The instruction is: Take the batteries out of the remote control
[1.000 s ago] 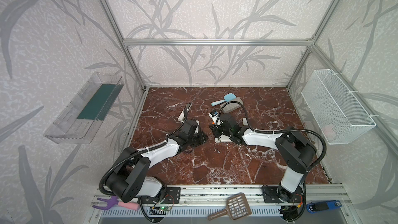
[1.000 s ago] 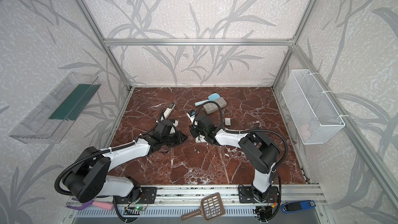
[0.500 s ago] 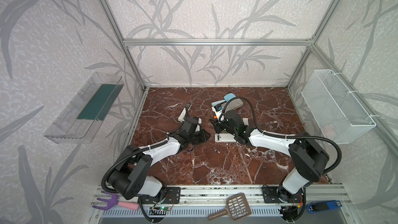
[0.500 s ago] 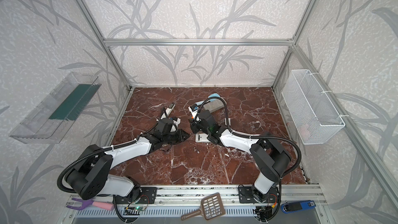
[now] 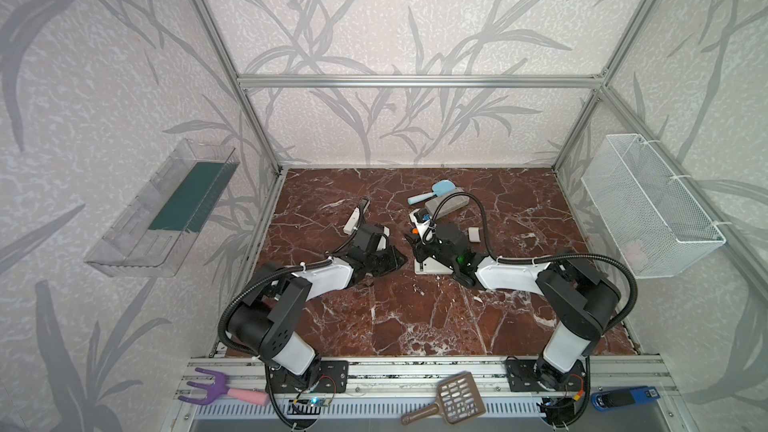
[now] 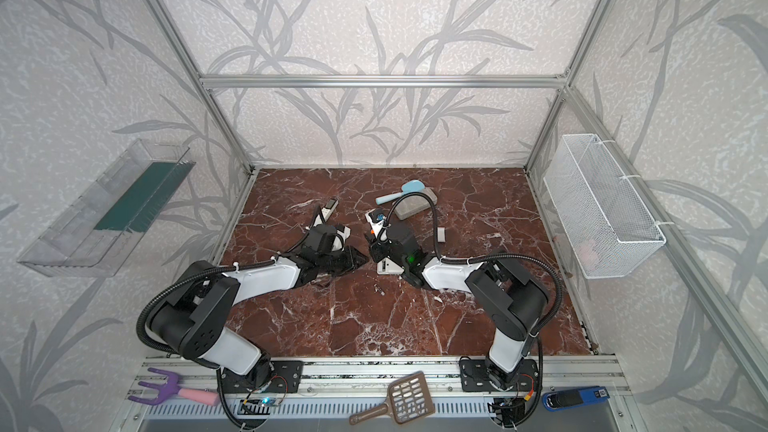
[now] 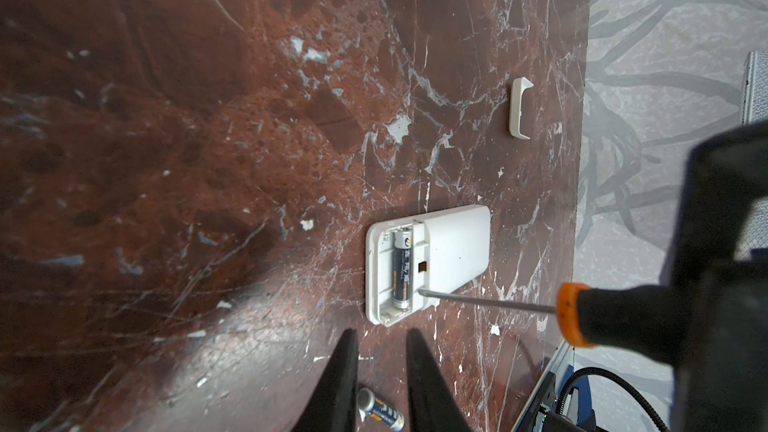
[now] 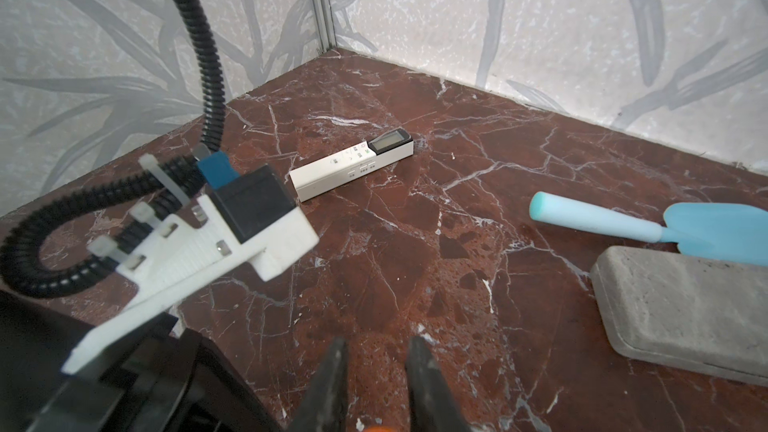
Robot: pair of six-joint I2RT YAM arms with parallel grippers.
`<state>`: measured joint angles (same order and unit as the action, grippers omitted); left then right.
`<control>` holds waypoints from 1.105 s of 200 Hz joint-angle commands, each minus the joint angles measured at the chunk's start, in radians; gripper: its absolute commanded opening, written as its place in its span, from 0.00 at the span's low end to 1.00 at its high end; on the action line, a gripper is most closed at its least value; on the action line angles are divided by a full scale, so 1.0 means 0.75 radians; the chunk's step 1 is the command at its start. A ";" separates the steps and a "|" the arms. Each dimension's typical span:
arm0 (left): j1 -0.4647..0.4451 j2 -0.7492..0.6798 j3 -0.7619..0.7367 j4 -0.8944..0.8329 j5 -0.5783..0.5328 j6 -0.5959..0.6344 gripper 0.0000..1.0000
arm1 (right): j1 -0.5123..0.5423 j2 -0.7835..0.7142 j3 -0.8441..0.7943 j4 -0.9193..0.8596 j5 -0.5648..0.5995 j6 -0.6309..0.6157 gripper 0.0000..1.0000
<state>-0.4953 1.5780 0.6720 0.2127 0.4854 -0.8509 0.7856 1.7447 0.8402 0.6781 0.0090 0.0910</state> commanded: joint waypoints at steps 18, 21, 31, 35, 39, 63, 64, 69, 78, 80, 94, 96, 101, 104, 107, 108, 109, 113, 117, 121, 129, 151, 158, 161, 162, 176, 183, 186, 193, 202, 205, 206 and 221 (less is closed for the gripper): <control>0.004 0.046 0.036 0.077 0.048 -0.039 0.24 | 0.002 0.001 -0.026 0.110 -0.031 -0.117 0.00; 0.005 0.050 0.037 0.080 0.050 -0.039 0.24 | 0.002 0.000 -0.026 0.109 -0.036 -0.120 0.00; 0.005 0.065 0.036 0.091 0.057 -0.047 0.24 | 0.002 0.000 -0.030 0.105 -0.043 -0.132 0.00; 0.006 0.071 0.036 0.094 0.060 -0.050 0.24 | 0.001 0.000 -0.030 0.106 -0.047 -0.135 0.00; 0.005 0.076 0.036 0.101 0.062 -0.053 0.24 | 0.002 0.000 -0.032 0.106 -0.052 -0.140 0.00; 0.004 0.101 0.034 0.122 0.073 -0.072 0.24 | 0.000 0.000 -0.041 0.105 -0.071 -0.154 0.00; 0.004 0.103 0.034 0.123 0.074 -0.073 0.24 | 0.000 0.001 -0.042 0.106 -0.071 -0.155 0.00; 0.005 0.107 0.033 0.125 0.075 -0.078 0.24 | 0.000 0.000 -0.044 0.105 -0.072 -0.156 0.00; 0.006 0.113 0.031 0.129 0.079 -0.080 0.24 | 0.000 0.004 -0.052 0.110 -0.077 -0.160 0.00; 0.005 0.115 0.032 0.129 0.079 -0.080 0.24 | -0.002 0.005 -0.053 0.112 -0.077 -0.159 0.00; 0.002 0.118 0.027 0.130 0.074 -0.083 0.24 | -0.002 0.013 -0.065 0.126 -0.081 -0.162 0.00; 0.002 0.120 0.027 0.130 0.075 -0.082 0.24 | -0.004 0.013 -0.068 0.128 -0.083 -0.161 0.00; 0.002 0.123 0.025 0.130 0.075 -0.082 0.24 | -0.003 0.017 -0.072 0.138 -0.085 -0.162 0.00; 0.003 0.123 0.023 0.131 0.074 -0.082 0.24 | -0.006 0.020 -0.075 0.144 -0.087 -0.162 0.00; 0.003 0.124 0.021 0.132 0.074 -0.082 0.24 | -0.006 0.023 -0.078 0.151 -0.090 -0.159 0.00; 0.002 0.125 0.021 0.132 0.073 -0.082 0.24 | -0.007 0.024 -0.079 0.153 -0.091 -0.160 0.00; 0.003 0.125 0.021 0.132 0.073 -0.083 0.24 | -0.007 0.024 -0.079 0.153 -0.091 -0.160 0.00; 0.002 0.126 0.019 0.134 0.072 -0.085 0.24 | -0.008 0.028 -0.084 0.161 -0.095 -0.159 0.00; 0.003 0.129 0.017 0.134 0.073 -0.086 0.24 | -0.010 0.031 -0.088 0.167 -0.099 -0.157 0.00; 0.004 0.131 0.014 0.137 0.072 -0.086 0.24 | -0.010 0.034 -0.093 0.176 -0.105 -0.156 0.00; 0.001 0.134 0.010 0.143 0.073 -0.090 0.24 | -0.011 0.039 -0.101 0.190 -0.112 -0.153 0.00; 0.000 0.140 0.000 0.156 0.077 -0.099 0.24 | -0.011 0.041 -0.113 0.207 -0.134 -0.152 0.00; 0.001 0.144 -0.002 0.160 0.075 -0.101 0.24 | -0.011 0.038 -0.113 0.207 -0.139 -0.152 0.00; 0.000 0.143 -0.002 0.160 0.074 -0.102 0.24 | -0.011 0.036 -0.112 0.205 -0.141 -0.154 0.00; 0.000 0.144 -0.002 0.160 0.074 -0.101 0.24 | -0.011 0.034 -0.112 0.204 -0.141 -0.154 0.00; 0.001 0.146 -0.002 0.160 0.073 -0.101 0.24 | -0.010 0.029 -0.109 0.196 -0.147 -0.162 0.00; 0.000 0.146 0.000 0.162 0.073 -0.102 0.24 | -0.011 0.026 -0.108 0.196 -0.150 -0.166 0.00; 0.000 0.146 -0.002 0.163 0.074 -0.102 0.24 | -0.011 0.025 -0.108 0.196 -0.152 -0.169 0.00; 0.000 0.148 -0.001 0.161 0.074 -0.101 0.24 | -0.011 0.022 -0.106 0.196 -0.155 -0.176 0.00; 0.000 0.151 -0.001 0.165 0.075 -0.103 0.24 | -0.011 0.015 -0.106 0.196 -0.157 -0.179 0.00; -0.001 0.152 -0.001 0.166 0.075 -0.103 0.24 | -0.010 0.014 -0.105 0.195 -0.159 -0.181 0.00; -0.001 0.152 -0.002 0.166 0.076 -0.103 0.24 | -0.010 0.013 -0.104 0.195 -0.159 -0.182 0.00; -0.001 0.151 -0.003 0.165 0.075 -0.103 0.24 | -0.011 0.000 -0.099 0.185 -0.158 -0.187 0.00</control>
<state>-0.4950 1.6794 0.6788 0.3191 0.5301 -0.9180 0.7815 1.7599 0.7689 0.7979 -0.0956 -0.0303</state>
